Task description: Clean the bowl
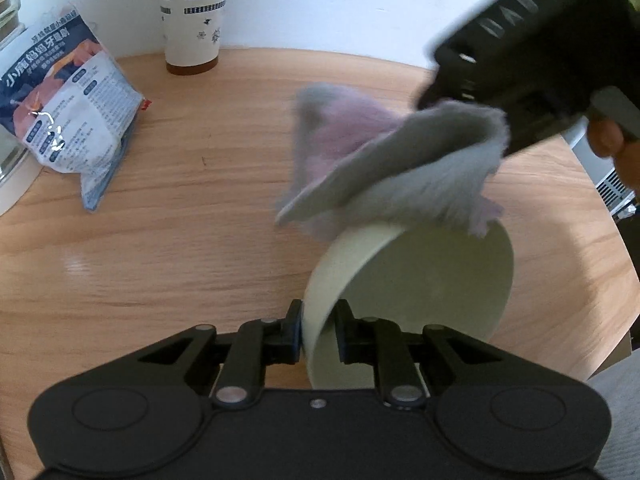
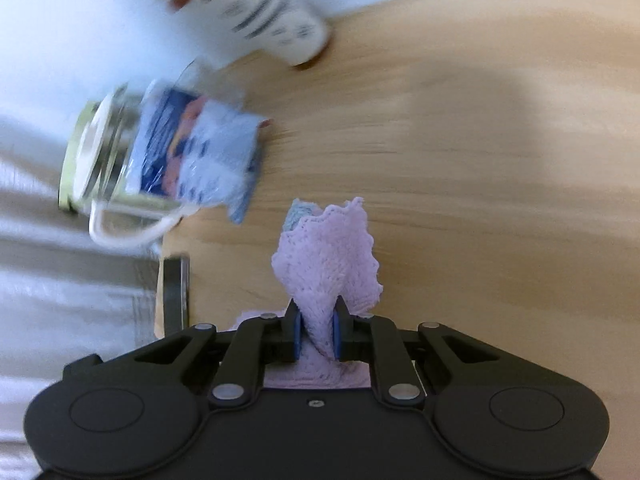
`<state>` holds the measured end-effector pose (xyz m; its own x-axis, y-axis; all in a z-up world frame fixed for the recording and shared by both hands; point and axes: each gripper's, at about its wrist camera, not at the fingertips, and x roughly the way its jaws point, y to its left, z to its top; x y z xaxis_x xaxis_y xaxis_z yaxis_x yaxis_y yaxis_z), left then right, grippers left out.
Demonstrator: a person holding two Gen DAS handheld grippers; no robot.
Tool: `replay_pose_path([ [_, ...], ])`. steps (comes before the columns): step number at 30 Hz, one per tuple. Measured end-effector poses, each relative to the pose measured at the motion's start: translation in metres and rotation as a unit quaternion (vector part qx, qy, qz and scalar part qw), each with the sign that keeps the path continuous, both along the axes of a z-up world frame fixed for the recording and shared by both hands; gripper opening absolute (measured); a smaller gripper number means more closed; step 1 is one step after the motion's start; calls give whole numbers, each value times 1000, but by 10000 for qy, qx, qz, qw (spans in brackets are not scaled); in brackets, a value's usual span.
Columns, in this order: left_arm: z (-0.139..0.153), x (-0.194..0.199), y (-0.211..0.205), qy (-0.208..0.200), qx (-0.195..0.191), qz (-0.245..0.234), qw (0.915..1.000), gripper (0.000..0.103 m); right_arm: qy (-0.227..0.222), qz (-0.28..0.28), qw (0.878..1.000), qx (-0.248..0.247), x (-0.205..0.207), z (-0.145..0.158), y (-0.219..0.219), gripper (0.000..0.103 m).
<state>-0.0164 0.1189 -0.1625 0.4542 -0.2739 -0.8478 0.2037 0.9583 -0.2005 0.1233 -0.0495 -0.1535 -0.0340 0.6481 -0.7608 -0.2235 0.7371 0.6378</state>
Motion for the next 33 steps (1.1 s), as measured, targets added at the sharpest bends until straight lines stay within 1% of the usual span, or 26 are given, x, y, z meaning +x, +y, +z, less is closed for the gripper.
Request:
replay_pose_path([
  [3,-2,1,3,58,-116,117,9998,16,-70,319,9994,-91,0,1,21,17],
  [6,-1,3,2,43,-106,44,9999,15,-69,280,9995,-148,1,-3,21,16],
  [10,-3,6,2,98,-139,-18,9999,16,166,-125,9998,-75,1,-14,-15,16],
  [14,-6,10,3,179,-155,13,9997,18,583,-614,9964,-88,-6,-29,-61,16],
  [17,-9,12,4,227,-159,39,9996,20,818,-728,9937,-257,-20,-40,-80,16],
  [21,-10,13,4,272,-205,58,9994,20,1023,-887,9905,-251,-32,-50,-86,17],
  [24,-13,15,7,302,-286,100,9991,20,752,-884,9927,-317,-27,-45,-74,17],
  [26,-13,16,5,299,-258,81,9992,20,509,-763,9953,-307,-20,-34,-62,17],
  [27,-12,15,4,296,-243,57,9993,19,439,-690,9964,-223,-16,-28,-57,17],
  [30,-11,17,0,260,-192,-29,9995,18,318,-438,9985,78,-3,-14,-41,17],
  [33,-11,19,0,284,-218,-2,9994,18,269,-238,9994,17,1,-13,-24,17],
])
